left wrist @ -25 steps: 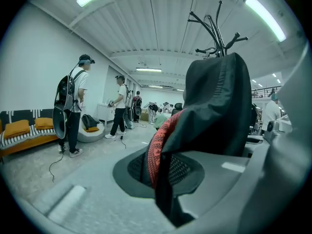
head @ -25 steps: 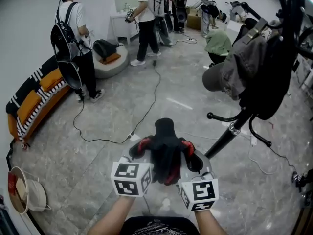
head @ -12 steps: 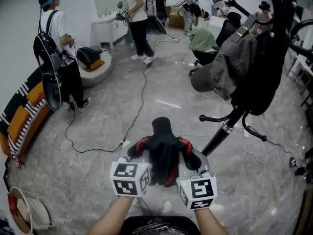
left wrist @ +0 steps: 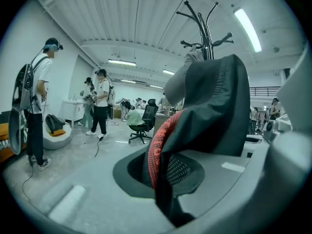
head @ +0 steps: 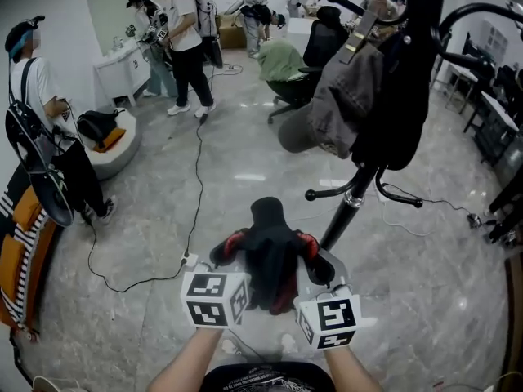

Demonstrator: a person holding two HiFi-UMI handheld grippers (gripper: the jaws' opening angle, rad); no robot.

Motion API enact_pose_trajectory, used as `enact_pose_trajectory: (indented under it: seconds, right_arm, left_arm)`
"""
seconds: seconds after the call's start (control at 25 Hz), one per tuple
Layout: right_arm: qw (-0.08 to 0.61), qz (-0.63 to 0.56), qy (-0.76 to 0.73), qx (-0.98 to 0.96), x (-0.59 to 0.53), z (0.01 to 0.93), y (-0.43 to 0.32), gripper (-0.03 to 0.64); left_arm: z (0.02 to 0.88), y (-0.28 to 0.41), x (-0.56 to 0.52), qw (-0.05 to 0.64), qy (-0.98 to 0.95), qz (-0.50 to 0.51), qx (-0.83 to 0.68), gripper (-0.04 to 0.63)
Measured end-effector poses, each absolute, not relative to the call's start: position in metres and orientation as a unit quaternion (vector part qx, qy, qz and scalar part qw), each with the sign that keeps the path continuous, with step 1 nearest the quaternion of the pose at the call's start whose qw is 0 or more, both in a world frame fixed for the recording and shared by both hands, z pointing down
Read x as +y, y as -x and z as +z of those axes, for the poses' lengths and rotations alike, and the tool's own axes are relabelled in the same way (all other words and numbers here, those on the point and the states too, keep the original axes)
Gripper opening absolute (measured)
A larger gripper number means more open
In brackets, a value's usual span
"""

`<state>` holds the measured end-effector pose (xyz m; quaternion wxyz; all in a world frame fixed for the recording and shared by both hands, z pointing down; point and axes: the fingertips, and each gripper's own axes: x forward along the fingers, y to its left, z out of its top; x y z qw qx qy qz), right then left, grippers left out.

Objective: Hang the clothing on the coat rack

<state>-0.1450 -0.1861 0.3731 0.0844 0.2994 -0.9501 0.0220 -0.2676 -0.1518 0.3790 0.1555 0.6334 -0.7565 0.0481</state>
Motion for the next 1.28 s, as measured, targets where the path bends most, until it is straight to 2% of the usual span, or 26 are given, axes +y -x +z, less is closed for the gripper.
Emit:
enact_pose_trajectory:
  seconds: [1.28]
  right_arm:
    - [0.074,0.035,-0.513,-0.854,-0.221,0.376,0.105,0.021]
  left_arm:
    - [0.372,0.251,-0.254,0.133,-0.778,0.074,-0.609,0.025]
